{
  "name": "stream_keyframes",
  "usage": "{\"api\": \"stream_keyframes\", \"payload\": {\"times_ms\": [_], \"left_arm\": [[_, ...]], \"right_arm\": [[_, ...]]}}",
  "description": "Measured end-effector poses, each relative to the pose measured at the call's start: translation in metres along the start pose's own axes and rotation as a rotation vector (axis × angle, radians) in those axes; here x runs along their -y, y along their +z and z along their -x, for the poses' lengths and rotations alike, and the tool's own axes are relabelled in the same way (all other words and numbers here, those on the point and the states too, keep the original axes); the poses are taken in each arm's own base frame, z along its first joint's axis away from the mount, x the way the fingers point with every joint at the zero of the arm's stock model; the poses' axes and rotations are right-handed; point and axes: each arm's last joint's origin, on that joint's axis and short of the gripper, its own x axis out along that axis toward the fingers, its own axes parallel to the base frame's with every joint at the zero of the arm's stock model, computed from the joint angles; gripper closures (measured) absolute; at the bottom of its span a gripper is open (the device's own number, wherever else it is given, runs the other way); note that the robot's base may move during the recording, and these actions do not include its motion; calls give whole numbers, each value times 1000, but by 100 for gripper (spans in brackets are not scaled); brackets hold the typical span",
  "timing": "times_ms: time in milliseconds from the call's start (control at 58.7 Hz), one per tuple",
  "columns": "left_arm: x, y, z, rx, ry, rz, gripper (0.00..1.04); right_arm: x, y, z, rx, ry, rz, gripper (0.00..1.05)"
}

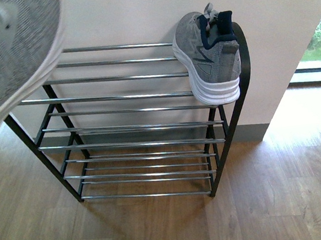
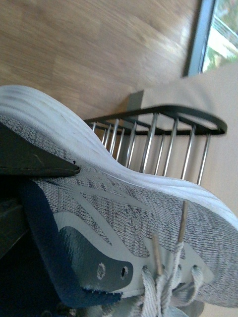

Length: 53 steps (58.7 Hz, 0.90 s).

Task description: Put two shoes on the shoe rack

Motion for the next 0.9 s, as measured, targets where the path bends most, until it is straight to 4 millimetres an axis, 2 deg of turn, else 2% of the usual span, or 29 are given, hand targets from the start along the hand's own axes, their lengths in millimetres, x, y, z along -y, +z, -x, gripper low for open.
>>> {"api": "stream_keyframes", "payload": {"times_ms": [170,307,375,460,613,902], "left_arm": [[15,27,-22,-20,-99,-97,103],[29,54,-53,-35,-99,-74,103],[35,64,-73,-56,-74,-26,103],[46,75,-108,-96,-14,71,103],[73,74,-162,-178,30,235,103],[116,52,-212,-307,28,369,103]], "right_arm": [[0,0,0,0,0,0,27],[0,0,0,0,0,0,8],[0,0,0,0,0,0,9],[0,0,0,0,0,0,9],[0,0,0,0,0,0,9],[0,0,0,0,0,0,9]]}}
